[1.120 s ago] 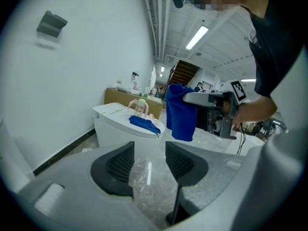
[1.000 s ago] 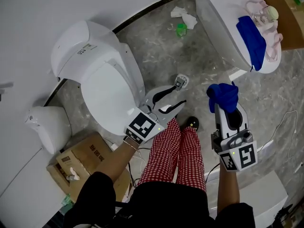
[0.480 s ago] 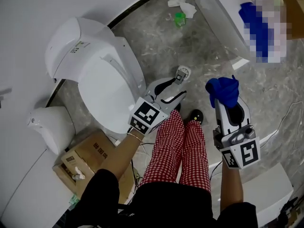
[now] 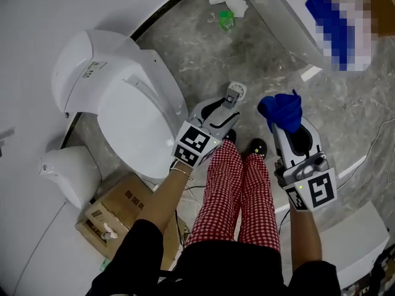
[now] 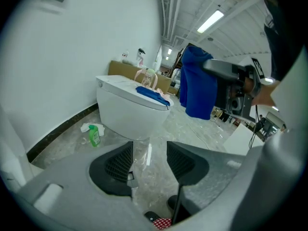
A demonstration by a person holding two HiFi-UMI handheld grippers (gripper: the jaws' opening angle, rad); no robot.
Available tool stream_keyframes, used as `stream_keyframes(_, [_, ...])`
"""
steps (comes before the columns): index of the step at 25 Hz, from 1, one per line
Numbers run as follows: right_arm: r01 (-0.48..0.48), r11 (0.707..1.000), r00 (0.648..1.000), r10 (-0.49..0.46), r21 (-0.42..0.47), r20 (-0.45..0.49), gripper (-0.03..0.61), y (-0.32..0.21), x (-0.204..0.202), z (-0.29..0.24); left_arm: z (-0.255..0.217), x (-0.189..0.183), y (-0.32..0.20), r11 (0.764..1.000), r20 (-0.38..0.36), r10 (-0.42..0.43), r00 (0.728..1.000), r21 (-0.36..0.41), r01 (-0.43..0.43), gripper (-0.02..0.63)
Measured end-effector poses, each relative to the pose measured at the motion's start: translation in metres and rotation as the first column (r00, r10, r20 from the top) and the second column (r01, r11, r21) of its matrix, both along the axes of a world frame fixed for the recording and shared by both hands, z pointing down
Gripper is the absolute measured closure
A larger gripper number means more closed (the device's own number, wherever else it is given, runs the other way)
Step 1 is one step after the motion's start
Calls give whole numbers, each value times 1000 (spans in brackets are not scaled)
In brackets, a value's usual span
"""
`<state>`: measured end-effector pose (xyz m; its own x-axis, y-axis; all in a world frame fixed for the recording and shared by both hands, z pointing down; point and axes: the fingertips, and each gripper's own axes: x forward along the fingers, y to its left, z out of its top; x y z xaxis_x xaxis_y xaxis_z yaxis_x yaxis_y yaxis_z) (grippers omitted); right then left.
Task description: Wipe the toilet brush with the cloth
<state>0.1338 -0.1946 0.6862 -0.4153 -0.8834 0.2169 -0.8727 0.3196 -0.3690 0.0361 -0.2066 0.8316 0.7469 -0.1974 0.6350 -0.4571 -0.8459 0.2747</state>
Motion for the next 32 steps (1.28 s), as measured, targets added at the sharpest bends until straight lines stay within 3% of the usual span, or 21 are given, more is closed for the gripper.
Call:
stream_keyframes(8, [20,1000,999,-21,-15,-28,500,-1,1,15,47,-5,-6,999,74,4,997,-38,-1,408])
stream_keyframes(16, [9,1000,1000,-9,-20,22,500,0,3,20,90,-11,-7,989,114,-31,993,-138,47,408])
stream_keyframes(23, [-40,998,998,43,-56,38,500,-5,15,29,119,-13,-7,976,193,-21,981,-208,61,408])
stream_keyframes(32, [-37,998,999,39,-55,23,500,-8,23,34,144,-6,-12,971,249,0,969,-232,59,408])
